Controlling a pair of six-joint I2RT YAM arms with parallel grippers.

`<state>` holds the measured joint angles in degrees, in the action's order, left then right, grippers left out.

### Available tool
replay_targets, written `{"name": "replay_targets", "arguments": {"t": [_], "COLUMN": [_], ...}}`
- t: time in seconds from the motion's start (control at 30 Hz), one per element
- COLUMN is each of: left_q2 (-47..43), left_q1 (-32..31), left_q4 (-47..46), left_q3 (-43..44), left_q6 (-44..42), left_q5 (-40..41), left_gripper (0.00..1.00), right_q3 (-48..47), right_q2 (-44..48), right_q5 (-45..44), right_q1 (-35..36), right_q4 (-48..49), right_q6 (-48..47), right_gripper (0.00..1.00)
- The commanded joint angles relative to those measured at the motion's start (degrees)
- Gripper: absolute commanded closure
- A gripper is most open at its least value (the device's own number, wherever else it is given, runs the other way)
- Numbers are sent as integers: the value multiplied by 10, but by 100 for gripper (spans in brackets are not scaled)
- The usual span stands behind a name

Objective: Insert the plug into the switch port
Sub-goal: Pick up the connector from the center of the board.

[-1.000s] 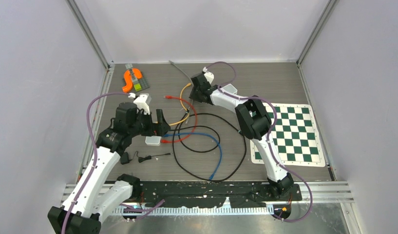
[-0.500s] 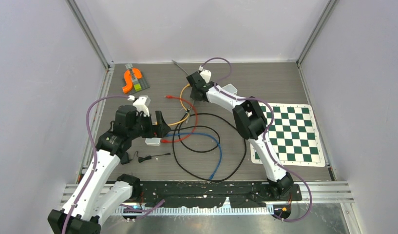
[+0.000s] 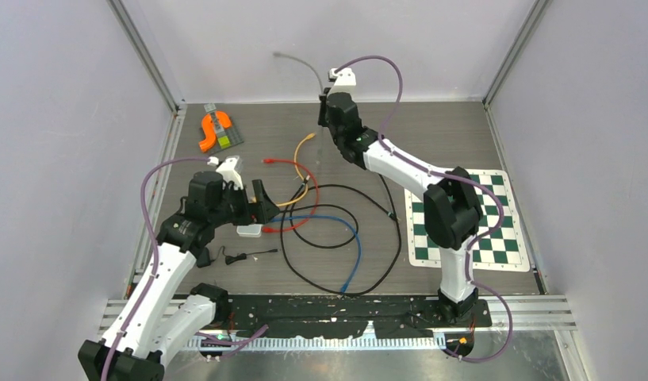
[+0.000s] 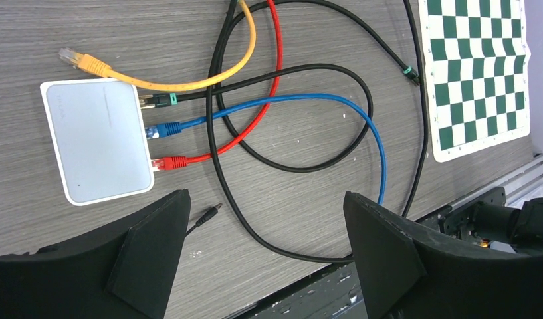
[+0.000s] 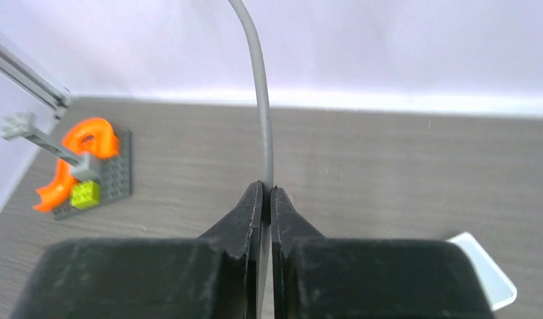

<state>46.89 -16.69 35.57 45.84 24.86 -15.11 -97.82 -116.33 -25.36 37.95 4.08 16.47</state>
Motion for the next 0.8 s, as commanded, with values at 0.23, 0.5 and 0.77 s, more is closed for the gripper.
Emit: {"name": "replay_targets", "arguments": {"t": [0.23, 0.5, 0.77], "left_q2": [24, 43, 57], "left_q1": [82, 134, 164], "left_q4": [39, -82, -291], "left_q3": [104, 123, 59], "left_q6": [7, 83, 220], "left_q5": [-40, -21, -43], "left_gripper": [14, 14, 21], "right_q3": [131, 246, 384], "right_q2": [146, 292, 447], "right_q5": [87, 177, 208], "right_q1": [11, 10, 0], "right_q4": [190, 60, -63], "right_q6": [-150, -93, 3], "right_gripper": [95, 95, 95]}}
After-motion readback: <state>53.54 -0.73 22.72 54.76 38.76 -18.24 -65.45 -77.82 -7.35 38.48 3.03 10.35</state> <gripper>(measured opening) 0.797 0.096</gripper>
